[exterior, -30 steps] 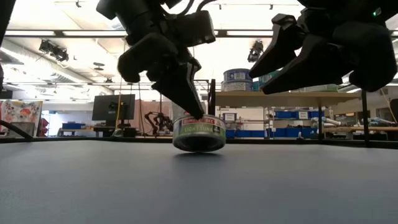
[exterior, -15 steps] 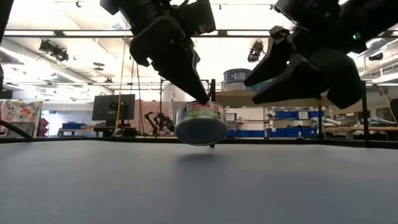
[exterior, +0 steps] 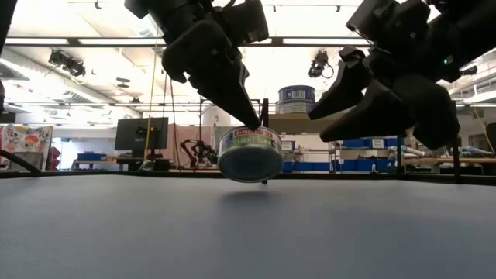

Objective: Stack canned seafood by type on shelf
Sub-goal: Stack the green tuna can on top of the green tuna can on the shelf

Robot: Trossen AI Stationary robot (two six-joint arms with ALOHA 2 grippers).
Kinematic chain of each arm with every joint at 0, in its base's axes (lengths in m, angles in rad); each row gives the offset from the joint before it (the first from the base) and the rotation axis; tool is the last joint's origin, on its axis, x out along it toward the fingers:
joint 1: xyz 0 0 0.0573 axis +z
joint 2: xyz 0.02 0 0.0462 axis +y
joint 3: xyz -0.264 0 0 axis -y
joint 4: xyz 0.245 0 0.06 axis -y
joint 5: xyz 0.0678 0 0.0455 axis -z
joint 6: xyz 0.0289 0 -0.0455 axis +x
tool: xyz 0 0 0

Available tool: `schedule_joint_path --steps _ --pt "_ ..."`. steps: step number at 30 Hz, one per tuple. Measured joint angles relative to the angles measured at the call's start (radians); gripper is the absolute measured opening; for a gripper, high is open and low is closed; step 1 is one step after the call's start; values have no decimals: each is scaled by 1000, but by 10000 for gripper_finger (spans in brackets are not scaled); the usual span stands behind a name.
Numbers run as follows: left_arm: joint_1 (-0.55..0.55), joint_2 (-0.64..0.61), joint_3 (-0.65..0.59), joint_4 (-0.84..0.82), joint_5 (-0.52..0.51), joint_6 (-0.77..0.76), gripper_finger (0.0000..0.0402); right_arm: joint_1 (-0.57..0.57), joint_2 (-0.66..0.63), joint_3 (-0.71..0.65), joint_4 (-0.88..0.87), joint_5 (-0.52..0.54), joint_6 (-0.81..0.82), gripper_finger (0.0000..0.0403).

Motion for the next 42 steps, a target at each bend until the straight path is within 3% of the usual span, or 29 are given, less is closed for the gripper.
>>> schedule_joint_path --steps 24,32,38,42 --pt "5 -100 2 9 0 3 0 -22 0 86 0 -6 72 276" --pt "-9 -100 -2 -19 -19 -7 0 -22 0 86 -51 -81 125 284" --pt "-36 -99 -119 153 49 46 0 1 0 86 -52 -161 173 264" --pt "-51 -98 -182 233 130 159 0 3 0 86 -54 -217 215 231"
